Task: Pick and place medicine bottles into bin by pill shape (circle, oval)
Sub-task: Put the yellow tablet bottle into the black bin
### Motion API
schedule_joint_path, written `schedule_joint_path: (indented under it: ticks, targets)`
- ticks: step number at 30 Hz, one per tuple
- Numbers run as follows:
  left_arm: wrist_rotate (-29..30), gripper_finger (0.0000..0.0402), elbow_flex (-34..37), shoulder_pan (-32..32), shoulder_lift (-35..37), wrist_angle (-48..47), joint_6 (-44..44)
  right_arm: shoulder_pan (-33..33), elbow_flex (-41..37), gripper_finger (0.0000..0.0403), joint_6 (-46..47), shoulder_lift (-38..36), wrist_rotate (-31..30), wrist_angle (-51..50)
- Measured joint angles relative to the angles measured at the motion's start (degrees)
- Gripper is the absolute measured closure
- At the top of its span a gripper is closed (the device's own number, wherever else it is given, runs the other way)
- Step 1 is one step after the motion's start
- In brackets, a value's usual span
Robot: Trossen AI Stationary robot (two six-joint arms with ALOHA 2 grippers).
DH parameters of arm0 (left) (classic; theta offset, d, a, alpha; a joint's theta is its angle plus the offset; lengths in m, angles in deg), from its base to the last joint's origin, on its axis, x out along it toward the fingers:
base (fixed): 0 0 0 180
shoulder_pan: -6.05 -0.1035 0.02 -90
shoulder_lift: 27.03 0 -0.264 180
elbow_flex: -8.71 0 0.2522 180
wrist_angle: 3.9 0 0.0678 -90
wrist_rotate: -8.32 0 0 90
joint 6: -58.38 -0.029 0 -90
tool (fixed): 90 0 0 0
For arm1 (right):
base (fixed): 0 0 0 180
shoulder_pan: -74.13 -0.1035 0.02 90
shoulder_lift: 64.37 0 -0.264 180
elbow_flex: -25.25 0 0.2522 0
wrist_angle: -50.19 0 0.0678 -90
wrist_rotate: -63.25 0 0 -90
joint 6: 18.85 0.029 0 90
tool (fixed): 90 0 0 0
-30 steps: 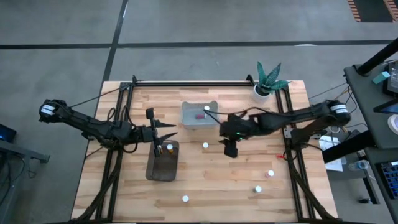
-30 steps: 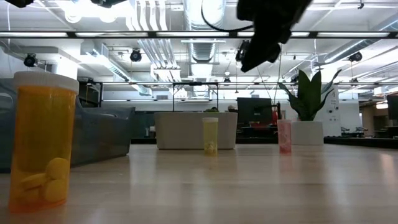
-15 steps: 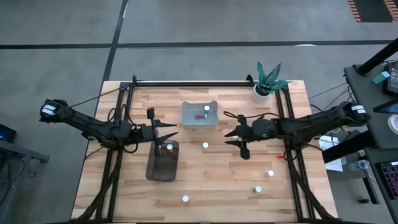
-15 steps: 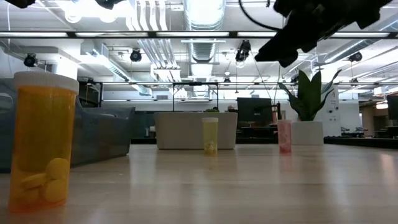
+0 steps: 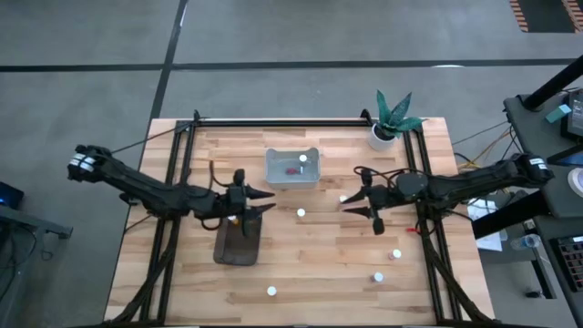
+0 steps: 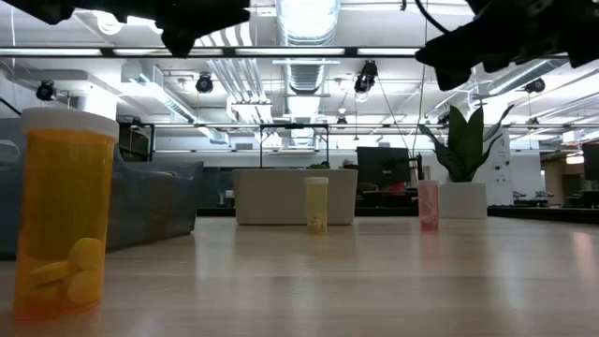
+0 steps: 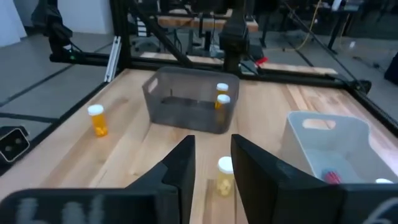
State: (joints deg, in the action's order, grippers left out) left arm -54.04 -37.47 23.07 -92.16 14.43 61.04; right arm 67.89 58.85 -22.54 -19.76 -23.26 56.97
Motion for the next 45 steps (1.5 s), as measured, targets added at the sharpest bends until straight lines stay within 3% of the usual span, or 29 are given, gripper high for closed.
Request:
schedule_joint_path:
  ticks: [4,11,14,23,31,37,45]
  targets:
    - [-0.1,0.0293,-3.4,0.0,-5.3,0.7,4.4,0.0,-2.6,0.0315,-0.9,-4.9,0.0,-0.1]
    - [-0.3,0.0293,-11.8,0.0,-14.9,-1.5,4.7,0.0,-4.3,0.0324,-3.6,-14.8,0.0,-1.2]
    - [-0.7,0.0293,-16.9,0.0,-17.5,-8.9,7.6,0.0,-4.3,0.0328,-4.9,-18.5,0.0,-3.3]
    - [-3.4,0.0293,-36.3,-0.2,-24.4,-46.0,20.9,0.0,-4.4,0.0331,-5.4,-24.6,0.0,-8.5]
    - [-7.7,0.0293,-54.5,-1.5,-34.8,-66.2,22.2,0.0,-4.4,0.0335,-5.4,-27.1,-0.4,-11.4]
    - [-8.6,0.0293,-63.3,-2.5,-42.4,-73.7,17.9,0.0,-4.4,0.0335,-5.4,-27.3,-0.5,-11.7]
    - [-8.8,0.0291,-64.0,-5.7,-46.4,-74.7,14.9,0.0,-4.4,0.0335,-5.9,-27.3,-0.5,-12.3]
